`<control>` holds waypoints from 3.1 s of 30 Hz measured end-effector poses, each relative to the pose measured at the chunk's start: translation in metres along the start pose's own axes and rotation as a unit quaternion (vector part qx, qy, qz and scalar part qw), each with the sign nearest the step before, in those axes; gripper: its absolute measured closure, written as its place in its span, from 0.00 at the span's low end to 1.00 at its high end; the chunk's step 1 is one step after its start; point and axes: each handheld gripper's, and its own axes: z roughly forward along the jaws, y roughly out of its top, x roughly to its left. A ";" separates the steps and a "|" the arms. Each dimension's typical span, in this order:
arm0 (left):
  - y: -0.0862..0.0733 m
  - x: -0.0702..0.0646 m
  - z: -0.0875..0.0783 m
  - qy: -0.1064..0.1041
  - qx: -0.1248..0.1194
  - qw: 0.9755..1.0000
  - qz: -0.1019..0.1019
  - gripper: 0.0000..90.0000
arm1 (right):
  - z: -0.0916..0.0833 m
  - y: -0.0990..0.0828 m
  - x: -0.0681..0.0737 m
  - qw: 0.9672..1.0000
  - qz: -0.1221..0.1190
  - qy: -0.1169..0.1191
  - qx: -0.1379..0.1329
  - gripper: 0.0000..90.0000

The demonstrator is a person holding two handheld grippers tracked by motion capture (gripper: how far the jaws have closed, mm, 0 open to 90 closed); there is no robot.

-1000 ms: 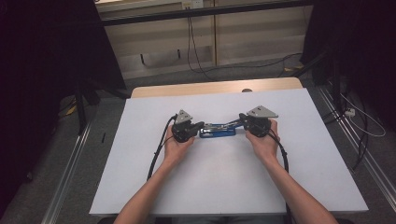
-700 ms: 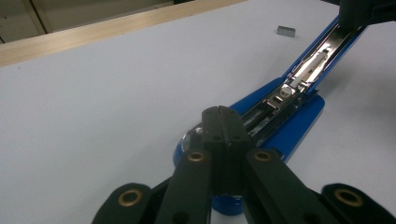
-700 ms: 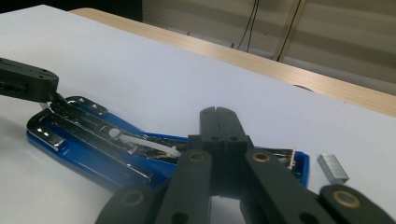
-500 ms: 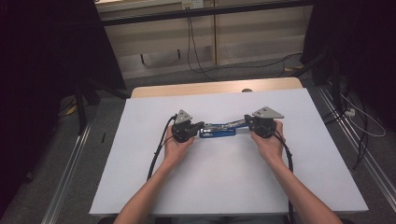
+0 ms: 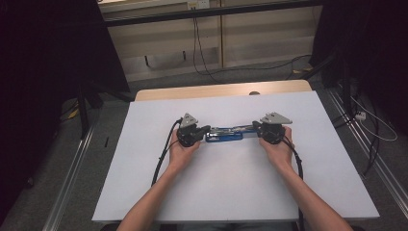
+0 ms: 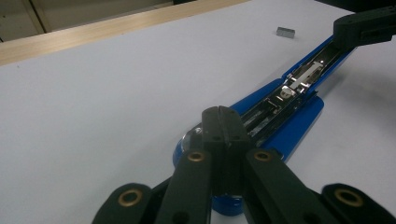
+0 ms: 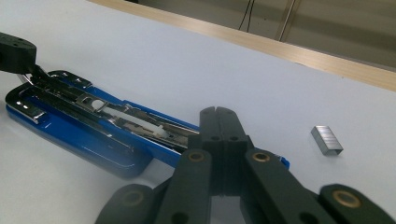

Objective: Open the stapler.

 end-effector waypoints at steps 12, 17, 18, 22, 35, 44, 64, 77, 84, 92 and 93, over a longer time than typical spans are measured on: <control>0.001 0.001 -0.001 -0.007 -0.007 1.000 -0.002 1.00 | 0.001 -0.001 -0.002 1.000 0.006 0.005 0.000 1.00; 0.003 0.001 -0.002 -0.005 -0.011 1.000 0.001 1.00 | 0.001 -0.002 -0.003 1.000 0.005 0.009 0.000 1.00; 0.003 0.000 -0.002 -0.006 -0.014 1.000 -0.004 1.00 | 0.001 -0.001 -0.003 1.000 0.005 0.014 -0.003 1.00; 0.004 -0.002 -0.002 -0.005 -0.016 1.000 0.011 1.00 | 0.000 0.000 -0.003 1.000 0.003 0.021 -0.013 1.00; 0.009 -0.002 -0.008 -0.008 -0.026 1.000 -0.003 0.84 | -0.007 0.001 -0.010 0.999 0.014 0.035 -0.023 0.94; 0.013 -0.006 -0.016 0.012 -0.017 1.000 0.001 0.59 | -0.012 0.004 -0.012 0.998 0.021 0.040 -0.035 0.84; 0.012 -0.011 -0.039 0.037 0.002 0.999 -0.004 0.08 | -0.019 0.006 -0.016 0.996 0.053 0.047 -0.045 0.28; 0.006 -0.001 -0.070 0.050 -0.037 0.998 -0.019 0.07 | -0.026 0.007 -0.017 0.996 0.053 0.055 -0.039 0.20; -0.007 -0.003 -0.091 0.053 -0.017 0.998 -0.006 0.07 | -0.031 0.008 -0.020 0.997 0.050 0.050 -0.045 0.17; -0.017 -0.008 -0.112 0.049 -0.028 0.998 0.005 0.07 | -0.033 0.007 -0.024 0.997 0.053 0.043 -0.046 0.16; -0.018 -0.008 -0.115 0.049 -0.030 0.998 0.005 0.07 | -0.034 0.007 -0.024 0.997 0.051 0.040 -0.044 0.15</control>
